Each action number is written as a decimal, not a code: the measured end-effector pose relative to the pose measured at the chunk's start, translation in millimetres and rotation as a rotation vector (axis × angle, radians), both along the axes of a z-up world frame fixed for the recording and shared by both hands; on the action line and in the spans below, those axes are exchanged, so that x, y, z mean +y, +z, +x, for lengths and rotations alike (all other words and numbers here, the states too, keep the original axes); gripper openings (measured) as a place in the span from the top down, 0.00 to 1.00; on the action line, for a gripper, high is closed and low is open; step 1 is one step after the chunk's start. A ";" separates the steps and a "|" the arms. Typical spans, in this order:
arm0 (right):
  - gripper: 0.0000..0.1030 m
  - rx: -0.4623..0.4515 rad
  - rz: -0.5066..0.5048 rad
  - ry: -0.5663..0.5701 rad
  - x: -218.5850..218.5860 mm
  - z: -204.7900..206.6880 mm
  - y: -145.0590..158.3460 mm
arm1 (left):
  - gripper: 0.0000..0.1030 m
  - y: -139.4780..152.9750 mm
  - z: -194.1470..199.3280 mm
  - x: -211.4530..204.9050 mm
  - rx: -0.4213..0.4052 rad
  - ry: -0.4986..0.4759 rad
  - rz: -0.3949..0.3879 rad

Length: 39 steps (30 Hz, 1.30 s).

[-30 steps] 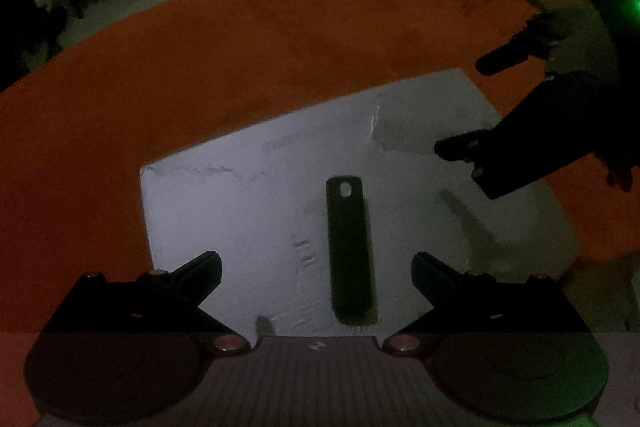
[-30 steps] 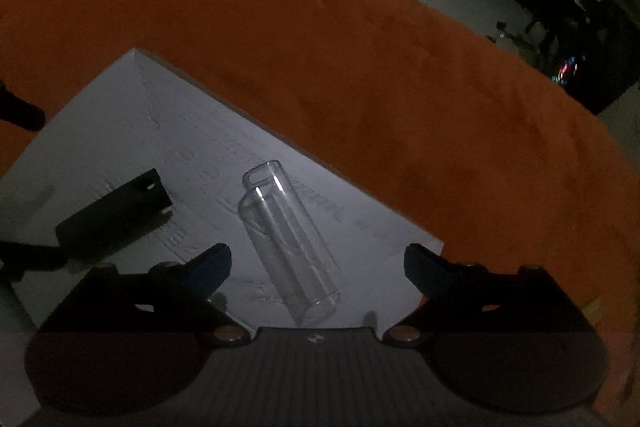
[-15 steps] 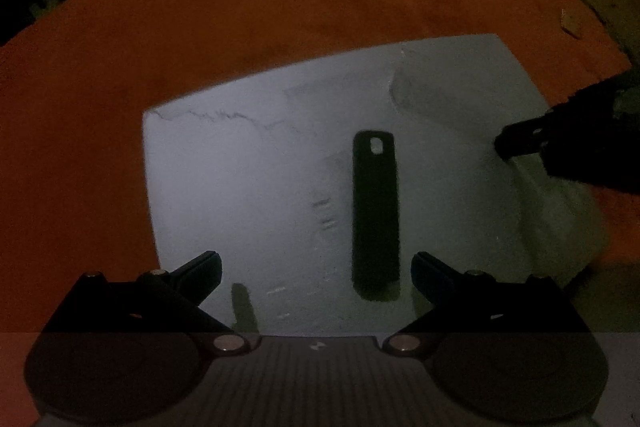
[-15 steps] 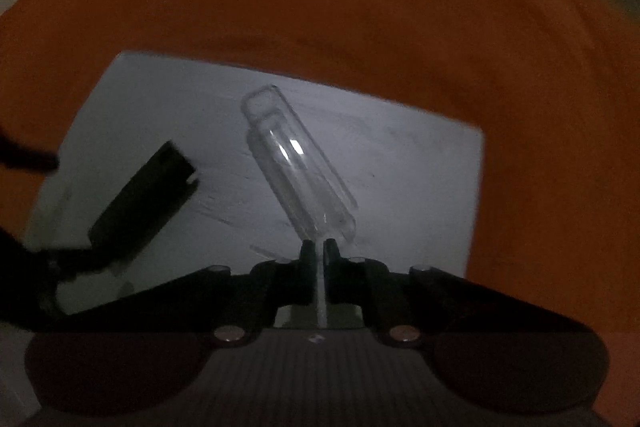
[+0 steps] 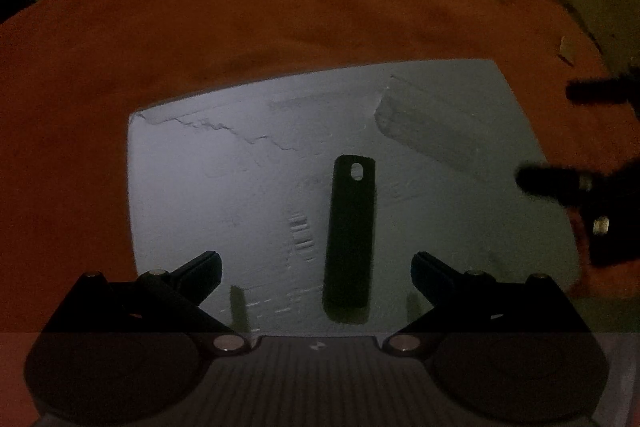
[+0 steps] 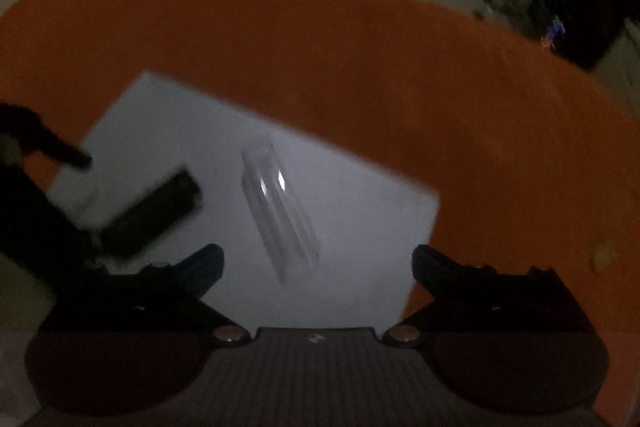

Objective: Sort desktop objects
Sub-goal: 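Move the left tool toward the black cylinder while the right tool approaches the clear tube, then close the left tool on the black cylinder while the right tool grasps the clear tube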

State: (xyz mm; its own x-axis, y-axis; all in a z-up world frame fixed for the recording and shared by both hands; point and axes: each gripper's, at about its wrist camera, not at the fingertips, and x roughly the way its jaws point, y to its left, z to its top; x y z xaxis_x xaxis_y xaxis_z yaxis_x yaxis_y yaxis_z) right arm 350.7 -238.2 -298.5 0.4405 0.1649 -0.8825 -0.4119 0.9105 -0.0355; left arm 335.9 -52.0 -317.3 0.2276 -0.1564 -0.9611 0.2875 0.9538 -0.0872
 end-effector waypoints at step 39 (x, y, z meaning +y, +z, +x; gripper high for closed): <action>0.09 0.213 0.013 -0.268 -4.5 -10.4 -24.1 | 0.00 6.1 3.0 -7.5 -0.095 0.024 -0.012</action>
State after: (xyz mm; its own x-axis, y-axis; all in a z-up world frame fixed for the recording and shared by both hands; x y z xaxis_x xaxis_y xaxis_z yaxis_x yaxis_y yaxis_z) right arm 340.3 -242.7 -322.6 0.2759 0.0802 -0.9578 -0.1545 0.9873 0.0381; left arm 338.8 -59.6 -311.1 0.3214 -0.1611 -0.9331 0.2723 0.9595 -0.0719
